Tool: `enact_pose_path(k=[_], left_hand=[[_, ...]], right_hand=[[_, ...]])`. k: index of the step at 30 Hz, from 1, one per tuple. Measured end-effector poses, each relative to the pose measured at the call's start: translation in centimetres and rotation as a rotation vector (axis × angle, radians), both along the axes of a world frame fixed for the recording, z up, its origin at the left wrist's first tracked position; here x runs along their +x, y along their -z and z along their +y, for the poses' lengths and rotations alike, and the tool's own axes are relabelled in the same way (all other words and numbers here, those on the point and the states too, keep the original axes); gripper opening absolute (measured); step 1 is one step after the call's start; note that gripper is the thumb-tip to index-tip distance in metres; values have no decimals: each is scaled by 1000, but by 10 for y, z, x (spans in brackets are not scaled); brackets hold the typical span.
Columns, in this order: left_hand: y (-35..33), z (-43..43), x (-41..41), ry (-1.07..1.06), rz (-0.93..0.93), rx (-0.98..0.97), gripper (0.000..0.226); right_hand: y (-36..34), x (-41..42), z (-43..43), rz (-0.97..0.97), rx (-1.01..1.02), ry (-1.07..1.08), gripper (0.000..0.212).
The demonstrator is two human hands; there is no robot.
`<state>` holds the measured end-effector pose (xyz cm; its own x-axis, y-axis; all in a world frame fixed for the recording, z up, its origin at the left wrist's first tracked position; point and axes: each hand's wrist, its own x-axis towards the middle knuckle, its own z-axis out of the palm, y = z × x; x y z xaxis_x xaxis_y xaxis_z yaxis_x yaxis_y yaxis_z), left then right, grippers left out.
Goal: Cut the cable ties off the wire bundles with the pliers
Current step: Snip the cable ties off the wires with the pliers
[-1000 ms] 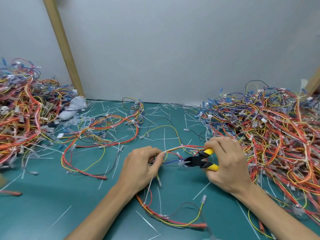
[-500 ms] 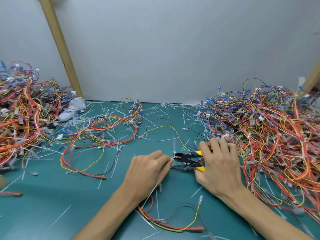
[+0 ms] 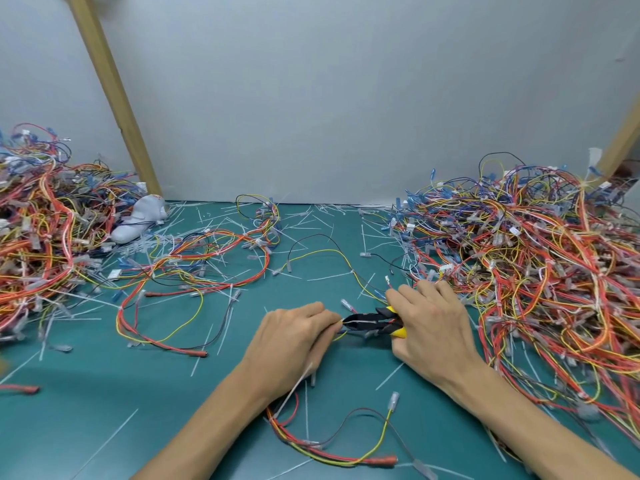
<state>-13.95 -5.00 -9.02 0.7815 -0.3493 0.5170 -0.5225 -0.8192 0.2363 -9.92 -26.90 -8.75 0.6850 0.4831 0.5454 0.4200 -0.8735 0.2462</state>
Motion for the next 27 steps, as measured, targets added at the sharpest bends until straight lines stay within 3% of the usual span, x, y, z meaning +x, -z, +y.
enact_pose_path(k=[10,17,22,27], left_hand=[[8,-1,4,78,308,-214,23],[11,-5,4,23,315,-252,26],[12,-4,4,-5,270,-217,23],[11,-3,7,29,288,-195,23]], right_hand=[[0,2,-6,-35,-36,-82,27],[3,5,-8,-23,-46,-111,29],[4,3,-6,181,-14,-50,35],[0,-1,-5,347,-59,27,25]])
